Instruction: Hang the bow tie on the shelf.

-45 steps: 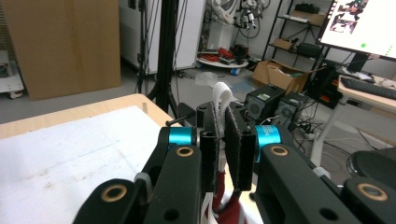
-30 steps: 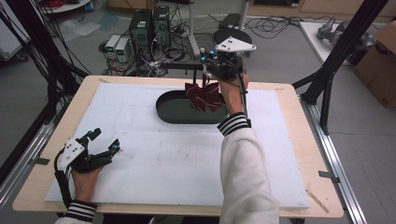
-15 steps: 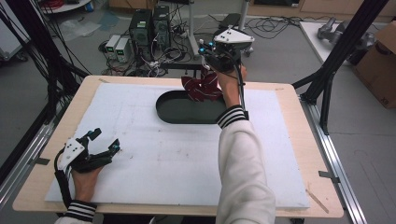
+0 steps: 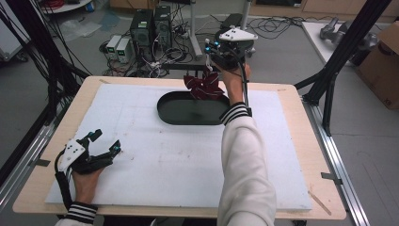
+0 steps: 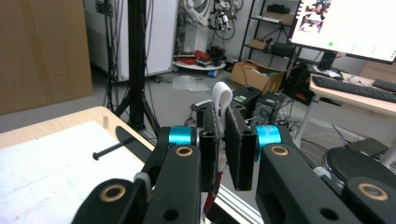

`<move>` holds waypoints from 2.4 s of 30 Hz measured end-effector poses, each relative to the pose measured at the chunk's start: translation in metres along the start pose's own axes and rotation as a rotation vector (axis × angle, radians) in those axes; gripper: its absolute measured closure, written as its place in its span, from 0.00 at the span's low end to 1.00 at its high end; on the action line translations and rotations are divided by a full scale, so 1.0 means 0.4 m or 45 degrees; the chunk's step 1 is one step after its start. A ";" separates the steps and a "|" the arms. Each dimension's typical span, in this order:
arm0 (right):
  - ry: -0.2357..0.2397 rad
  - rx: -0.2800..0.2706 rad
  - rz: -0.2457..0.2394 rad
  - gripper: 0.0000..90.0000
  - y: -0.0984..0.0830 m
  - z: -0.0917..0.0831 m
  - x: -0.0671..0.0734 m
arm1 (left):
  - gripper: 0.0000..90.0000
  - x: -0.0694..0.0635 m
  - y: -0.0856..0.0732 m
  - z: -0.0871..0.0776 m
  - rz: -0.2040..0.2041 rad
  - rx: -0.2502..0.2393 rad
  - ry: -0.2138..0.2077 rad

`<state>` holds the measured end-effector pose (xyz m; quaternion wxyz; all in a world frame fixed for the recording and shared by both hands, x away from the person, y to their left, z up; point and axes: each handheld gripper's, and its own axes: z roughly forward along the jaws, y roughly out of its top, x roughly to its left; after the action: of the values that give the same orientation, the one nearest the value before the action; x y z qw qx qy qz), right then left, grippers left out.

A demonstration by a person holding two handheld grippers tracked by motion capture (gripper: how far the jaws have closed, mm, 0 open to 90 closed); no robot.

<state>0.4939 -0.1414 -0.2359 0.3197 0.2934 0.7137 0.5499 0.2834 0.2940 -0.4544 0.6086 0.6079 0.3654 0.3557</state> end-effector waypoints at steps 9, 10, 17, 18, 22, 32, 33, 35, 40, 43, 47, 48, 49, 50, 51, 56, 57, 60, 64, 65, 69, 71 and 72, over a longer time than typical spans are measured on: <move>-0.044 0.049 0.010 0.94 -0.030 -0.003 -0.032 | 0.18 0.000 0.000 0.000 0.003 0.000 0.000; -0.046 0.045 0.016 0.93 -0.032 0.000 -0.033 | 0.18 0.000 0.000 0.000 0.001 0.000 0.002; -0.058 0.056 0.002 0.93 -0.046 0.024 -0.034 | 0.18 0.000 0.000 0.000 0.001 0.001 0.002; -0.061 0.055 0.006 0.93 -0.048 0.026 -0.035 | 0.18 0.000 0.000 0.000 0.002 0.001 0.000; -0.066 0.071 0.002 0.93 -0.055 0.030 -0.042 | 0.18 0.000 0.000 0.000 0.001 0.000 0.002; -0.062 0.159 -0.021 0.91 -0.075 0.033 -0.043 | 0.18 0.000 0.000 0.000 0.002 0.000 0.001; -0.065 0.159 -0.020 0.90 -0.077 0.031 -0.044 | 0.18 0.000 0.000 0.000 0.003 0.000 0.000; -0.080 0.185 -0.018 0.89 -0.086 0.028 -0.048 | 0.18 -0.001 0.000 -0.001 0.005 -0.002 0.000; -0.091 0.201 -0.012 0.86 -0.110 0.015 -0.054 | 0.18 -0.001 0.000 -0.001 0.002 -0.003 -0.002; -0.083 0.229 0.010 0.78 -0.117 0.010 -0.056 | 0.18 -0.001 0.000 -0.001 0.009 0.002 0.000; -0.086 0.240 -0.019 0.73 -0.114 -0.006 -0.049 | 0.18 -0.001 0.000 0.000 0.006 0.001 0.005; -0.089 0.243 -0.024 0.70 -0.114 -0.010 -0.050 | 0.18 0.000 0.000 -0.001 0.006 0.002 0.004; -0.089 0.242 -0.024 0.67 -0.114 -0.015 -0.052 | 0.18 -0.001 0.000 0.000 0.008 0.002 0.005; -0.085 0.237 -0.014 0.64 -0.114 -0.019 -0.055 | 0.18 -0.001 0.000 0.000 0.010 0.004 0.005; -0.082 0.232 -0.002 0.61 -0.113 -0.024 -0.057 | 0.18 -0.002 0.000 0.000 0.010 0.003 0.004; -0.097 0.216 0.023 0.39 -0.110 -0.041 -0.067 | 0.18 -0.001 0.000 -0.001 0.012 0.005 0.006; -0.093 0.215 0.047 0.33 -0.111 -0.045 -0.069 | 0.18 -0.001 0.000 -0.001 0.011 0.005 0.006; -0.072 0.222 0.069 0.21 -0.113 -0.058 -0.074 | 0.18 -0.001 0.000 -0.001 0.011 0.006 0.007; -0.049 0.191 0.069 0.13 -0.125 -0.086 -0.068 | 0.18 -0.002 0.000 0.000 0.011 0.005 0.005; -0.041 0.189 0.074 0.13 -0.128 -0.092 -0.067 | 0.18 -0.001 0.000 -0.001 0.013 0.007 0.006; 0.009 0.157 0.087 0.12 -0.143 -0.132 -0.048 | 0.18 -0.002 0.000 -0.002 0.014 0.001 0.009; 0.046 0.163 0.104 0.12 -0.152 -0.153 -0.032 | 0.17 -0.001 0.000 -0.001 0.010 0.001 0.009; 0.060 0.161 0.092 0.12 -0.161 -0.168 -0.019 | 0.18 -0.001 0.000 -0.002 0.012 0.003 0.009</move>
<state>0.4420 -0.2019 -0.2847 0.2635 0.3257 0.7432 0.5216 0.2826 0.2939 -0.4543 0.6050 0.6090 0.3649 0.3604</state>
